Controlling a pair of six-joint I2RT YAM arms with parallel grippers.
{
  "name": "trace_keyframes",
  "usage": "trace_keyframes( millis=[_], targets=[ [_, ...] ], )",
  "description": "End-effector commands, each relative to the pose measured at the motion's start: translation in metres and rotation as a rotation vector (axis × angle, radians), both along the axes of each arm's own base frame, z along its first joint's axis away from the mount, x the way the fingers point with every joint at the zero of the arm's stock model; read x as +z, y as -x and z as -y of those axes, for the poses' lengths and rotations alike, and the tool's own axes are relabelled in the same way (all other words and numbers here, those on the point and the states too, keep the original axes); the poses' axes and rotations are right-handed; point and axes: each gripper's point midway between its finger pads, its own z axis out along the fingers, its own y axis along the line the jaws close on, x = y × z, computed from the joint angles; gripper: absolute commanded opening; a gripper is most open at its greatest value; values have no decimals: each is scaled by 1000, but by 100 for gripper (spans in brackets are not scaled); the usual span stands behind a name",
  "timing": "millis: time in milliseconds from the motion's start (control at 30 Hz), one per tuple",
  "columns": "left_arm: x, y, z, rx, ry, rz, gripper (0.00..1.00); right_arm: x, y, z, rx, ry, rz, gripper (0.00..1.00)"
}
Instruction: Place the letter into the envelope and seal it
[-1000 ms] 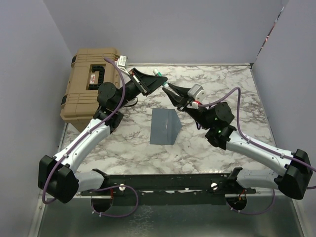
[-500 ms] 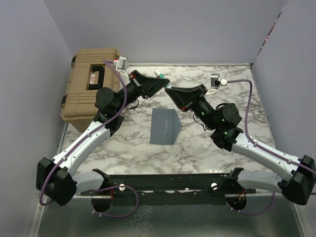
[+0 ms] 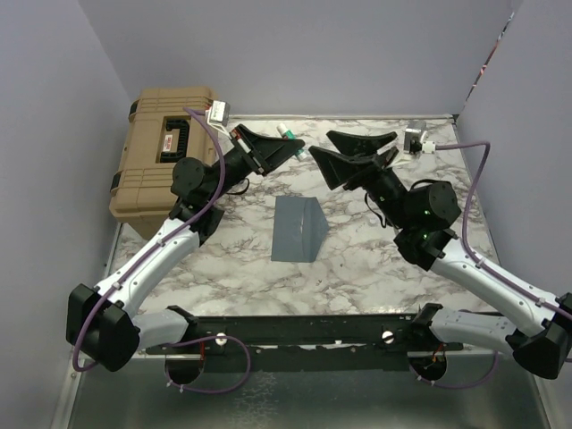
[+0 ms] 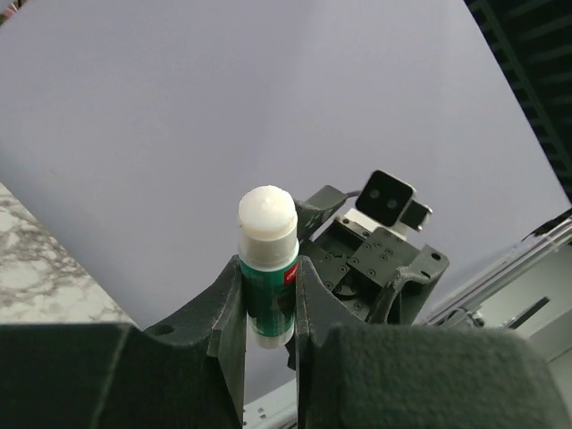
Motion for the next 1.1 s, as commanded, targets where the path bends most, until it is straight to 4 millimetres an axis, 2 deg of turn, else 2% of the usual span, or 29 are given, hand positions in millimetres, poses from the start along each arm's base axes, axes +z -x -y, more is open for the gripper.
trace_keyframes(
  millis=[0,100,300,467,767,833,933,967,1067],
  targets=[
    [2,-6,1,-44,67,-154,0,-6,-4,1,-166,268,335,73],
    [1,-10,0,-32,65,-196,0,-11,-4,-8,-171,383,446,73],
    [-1,-10,1,-42,51,-248,0,-16,-1,-15,-177,471,573,72],
    [-4,-11,-1,-32,48,-280,0,-26,-8,-23,-178,530,595,60],
    [-5,-12,-1,-26,42,-285,0,-42,-21,-25,-224,563,550,58],
    [-6,-12,-1,-26,42,-284,0,-42,-28,-23,-255,558,524,51],
    [-5,-10,-1,-34,40,-285,0,-43,-45,-15,-340,558,454,24],
    [-4,-8,-1,-36,42,-280,0,-44,-50,-12,-369,562,436,19],
    [2,-4,-2,-45,42,-258,0,-47,-51,-13,-369,581,447,19]
  ],
)
